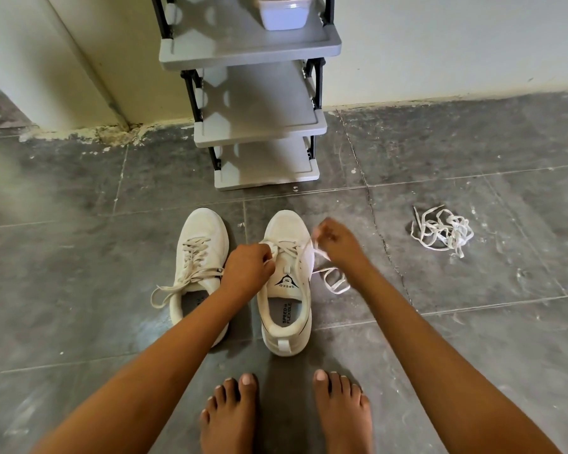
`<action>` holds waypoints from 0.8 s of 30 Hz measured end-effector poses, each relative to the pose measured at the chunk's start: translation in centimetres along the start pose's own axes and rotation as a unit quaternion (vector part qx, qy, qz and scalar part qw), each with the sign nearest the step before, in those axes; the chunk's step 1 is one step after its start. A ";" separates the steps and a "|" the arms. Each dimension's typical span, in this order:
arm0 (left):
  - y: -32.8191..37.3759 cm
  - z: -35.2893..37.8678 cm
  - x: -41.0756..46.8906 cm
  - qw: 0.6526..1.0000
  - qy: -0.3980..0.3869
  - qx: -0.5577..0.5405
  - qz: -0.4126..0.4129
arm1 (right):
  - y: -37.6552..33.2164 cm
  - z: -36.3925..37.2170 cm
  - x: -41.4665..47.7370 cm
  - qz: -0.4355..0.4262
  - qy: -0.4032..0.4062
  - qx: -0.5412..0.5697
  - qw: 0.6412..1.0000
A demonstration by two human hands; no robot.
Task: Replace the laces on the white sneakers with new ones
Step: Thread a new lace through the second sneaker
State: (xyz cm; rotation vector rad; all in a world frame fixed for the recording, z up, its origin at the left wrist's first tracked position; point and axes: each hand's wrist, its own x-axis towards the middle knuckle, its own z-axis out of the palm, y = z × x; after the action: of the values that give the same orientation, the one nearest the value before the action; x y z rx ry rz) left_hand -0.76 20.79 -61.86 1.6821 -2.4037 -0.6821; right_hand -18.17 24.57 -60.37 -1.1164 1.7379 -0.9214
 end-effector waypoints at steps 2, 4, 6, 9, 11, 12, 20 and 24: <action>0.1 0.1 0.0 1.000 -0.001 0.008 0.001 | -3.6 -3.1 0.1 -0.005 -0.013 0.285 0.959; 0.3 0.1 0.1 1.000 -0.006 0.015 0.002 | -6.5 -5.8 -0.7 -0.071 -0.071 0.515 0.852; 0.4 0.0 0.0 1.000 -0.009 0.019 -0.001 | -8.2 -7.4 -0.6 -0.091 -0.055 0.575 0.811; 0.4 0.0 0.0 1.000 -0.010 0.011 -0.003 | -7.3 -5.9 0.4 0.002 0.039 0.387 0.921; 0.3 -0.1 0.0 1.000 -0.010 0.011 -0.003 | -4.5 -3.5 0.9 0.030 0.069 0.083 0.994; 0.3 0.0 0.0 1.000 -0.011 0.011 -0.003 | -2.8 -2.4 0.9 0.027 0.060 -0.030 0.997; 0.2 0.1 -0.1 1.000 -0.006 0.027 -0.012 | 3.4 1.1 0.0 -0.001 -0.023 -0.234 0.972; 0.4 0.5 -0.1 0.998 0.013 0.056 -0.022 | 2.7 -2.5 0.8 0.085 0.053 -0.030 0.994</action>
State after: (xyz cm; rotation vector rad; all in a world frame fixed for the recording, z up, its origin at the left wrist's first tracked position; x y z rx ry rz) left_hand -1.24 21.15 -62.07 1.7780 -2.4360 -0.5367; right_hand -21.47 25.06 -62.11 -0.9540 1.9268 -0.8417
